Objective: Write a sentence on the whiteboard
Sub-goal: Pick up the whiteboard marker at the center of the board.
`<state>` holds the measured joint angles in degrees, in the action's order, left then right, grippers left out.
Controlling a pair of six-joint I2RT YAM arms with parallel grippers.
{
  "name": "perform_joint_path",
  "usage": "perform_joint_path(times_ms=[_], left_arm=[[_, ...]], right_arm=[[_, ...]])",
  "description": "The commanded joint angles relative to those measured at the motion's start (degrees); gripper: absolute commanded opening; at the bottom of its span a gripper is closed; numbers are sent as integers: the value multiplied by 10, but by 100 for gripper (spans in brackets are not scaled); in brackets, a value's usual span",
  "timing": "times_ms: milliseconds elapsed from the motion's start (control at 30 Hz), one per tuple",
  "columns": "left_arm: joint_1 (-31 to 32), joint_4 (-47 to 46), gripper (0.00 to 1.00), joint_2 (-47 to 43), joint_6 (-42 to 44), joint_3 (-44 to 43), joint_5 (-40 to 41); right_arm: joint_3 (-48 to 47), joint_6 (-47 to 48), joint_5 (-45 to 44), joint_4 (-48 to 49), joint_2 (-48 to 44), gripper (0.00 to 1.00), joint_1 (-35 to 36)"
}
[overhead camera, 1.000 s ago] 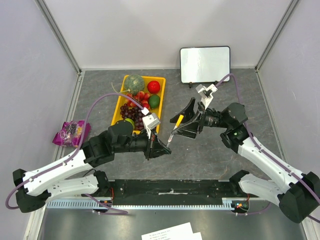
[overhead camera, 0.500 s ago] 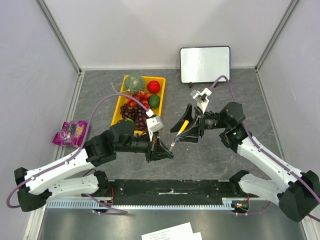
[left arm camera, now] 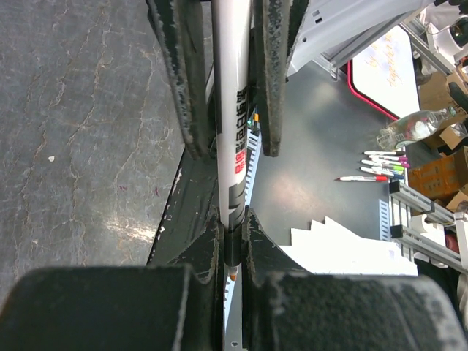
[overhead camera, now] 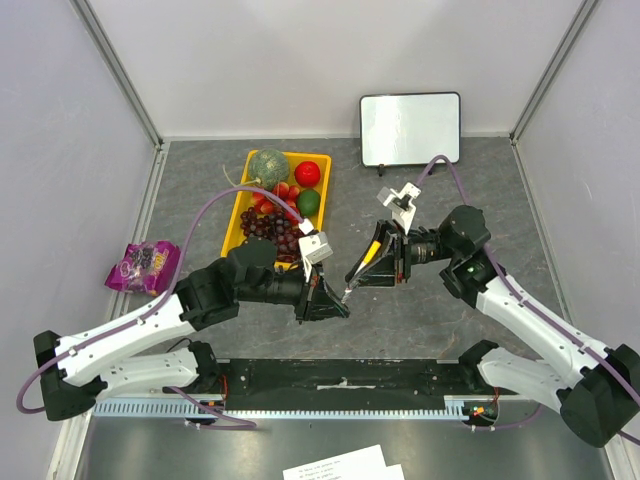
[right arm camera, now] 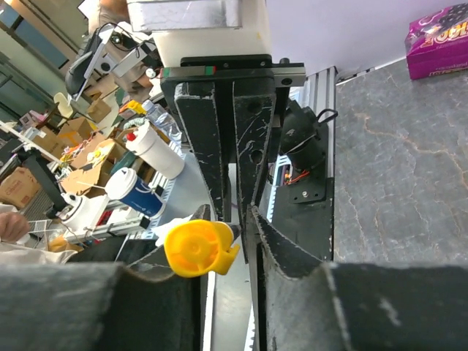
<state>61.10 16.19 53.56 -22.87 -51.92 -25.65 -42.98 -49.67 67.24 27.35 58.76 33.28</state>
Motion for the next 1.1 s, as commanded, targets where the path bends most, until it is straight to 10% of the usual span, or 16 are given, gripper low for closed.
perform_joint_path(times_ms=[0, 167, 533, 733, 933, 1067], left_arm=[[2, -34, 2, -7, 18, -11, -18], [2, -34, 2, -13, 20, -7, -18], [2, -35, 2, -7, 17, -3, -19], [1, -35, 2, -7, 17, 2, -15], [2, -34, 2, -4, 17, 1, -13], [2, -36, 2, -4, 19, 1, -4]], right_arm=[[-3, 26, 18, -53, -14, 29, 2], [-30, 118, 13, -177, -24, 32, 1], [-25, 57, -10, -106, -27, 0, 2], [-23, 43, -21, -97, -29, 0, 2], [-13, -10, -14, -32, -22, 31, 1], [-13, -15, -4, -28, -20, 33, 2]])
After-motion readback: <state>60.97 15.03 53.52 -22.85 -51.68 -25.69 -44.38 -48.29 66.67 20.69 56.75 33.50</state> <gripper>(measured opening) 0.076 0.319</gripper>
